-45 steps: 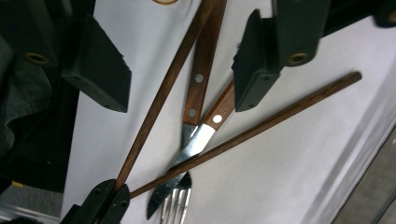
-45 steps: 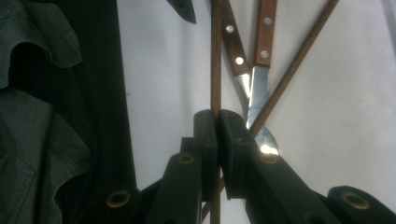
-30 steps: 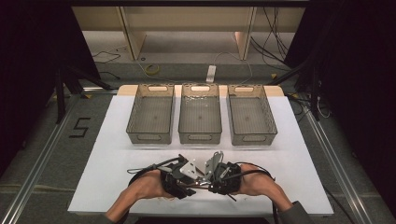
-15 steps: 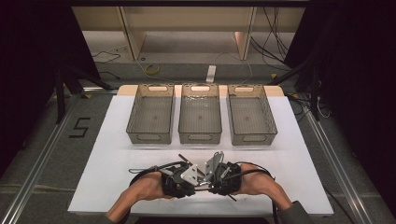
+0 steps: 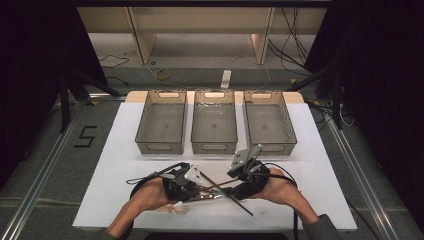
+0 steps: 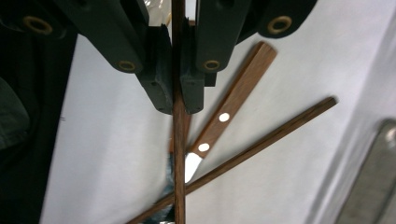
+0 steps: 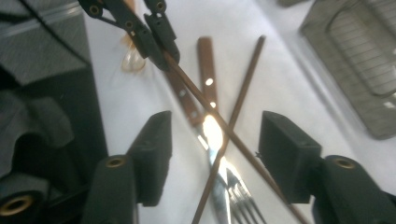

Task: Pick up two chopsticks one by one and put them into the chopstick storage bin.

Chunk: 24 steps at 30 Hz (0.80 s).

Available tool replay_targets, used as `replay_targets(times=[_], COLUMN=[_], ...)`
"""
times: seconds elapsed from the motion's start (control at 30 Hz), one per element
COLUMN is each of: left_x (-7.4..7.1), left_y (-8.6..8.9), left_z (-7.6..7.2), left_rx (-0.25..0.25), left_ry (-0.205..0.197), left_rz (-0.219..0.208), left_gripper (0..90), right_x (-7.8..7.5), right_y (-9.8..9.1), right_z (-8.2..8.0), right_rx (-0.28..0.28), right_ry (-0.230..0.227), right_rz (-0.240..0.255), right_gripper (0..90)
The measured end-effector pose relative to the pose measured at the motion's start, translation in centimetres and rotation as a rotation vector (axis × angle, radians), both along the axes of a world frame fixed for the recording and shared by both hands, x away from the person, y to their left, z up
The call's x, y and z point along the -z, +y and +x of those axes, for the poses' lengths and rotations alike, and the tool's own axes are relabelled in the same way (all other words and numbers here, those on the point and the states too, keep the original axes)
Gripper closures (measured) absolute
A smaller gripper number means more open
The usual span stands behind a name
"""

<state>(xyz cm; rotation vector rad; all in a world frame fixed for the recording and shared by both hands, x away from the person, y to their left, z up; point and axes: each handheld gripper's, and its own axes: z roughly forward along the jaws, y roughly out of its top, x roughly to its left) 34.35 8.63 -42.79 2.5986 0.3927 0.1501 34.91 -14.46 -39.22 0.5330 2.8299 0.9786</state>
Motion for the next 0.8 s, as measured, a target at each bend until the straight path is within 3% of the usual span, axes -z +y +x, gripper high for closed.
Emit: replay_targets(times=[0.13,0.17,0.2,0.3,0.37,0.4,0.5,0.63,0.8], left_x=[-0.5,-0.8,-0.8,-1.6,-2.0,-2.5,-3.1,-4.5,-5.4], left_y=[0.8,1.2,1.2,2.2,2.7,3.3,4.1,5.9,7.3], left_z=[0.5,0.8,0.8,1.4,1.7,2.1,2.6,4.0,6.2], left_rx=[-0.076,-0.115,-0.115,-0.184,-0.217,-0.262,-0.306,-0.401,-0.508], left_ry=[-0.004,-0.005,-0.005,0.001,-0.004,-0.011,-0.016,-0.022,-0.023], left_rz=[-0.013,-0.028,-0.028,-0.051,-0.069,-0.092,-0.118,-0.168,-0.189], left_gripper=[84.2,84.2,84.2,84.2,84.2,84.2,84.2,84.2,84.2], right_x=[-0.4,-0.4,-0.4,-0.3,0.3,0.5,1.1,2.1,2.9], right_y=[-0.6,-0.8,-0.8,-1.4,-1.8,-1.9,-2.2,-2.7,-3.0], right_z=[0.0,0.0,0.0,-0.1,-0.1,-0.2,-0.4,-0.9,-1.4], right_rx=[0.059,0.071,0.071,0.108,0.140,0.150,0.163,0.195,0.227], right_ry=[-0.032,-0.031,-0.031,-0.031,-0.030,-0.023,-0.017,-0.018,-0.013], right_rz=[0.046,0.060,0.060,0.087,0.090,0.087,0.079,0.110,0.127], right_gripper=[39.1,39.0,39.0,38.6,37.2,36.4,34.5,29.4,26.4])
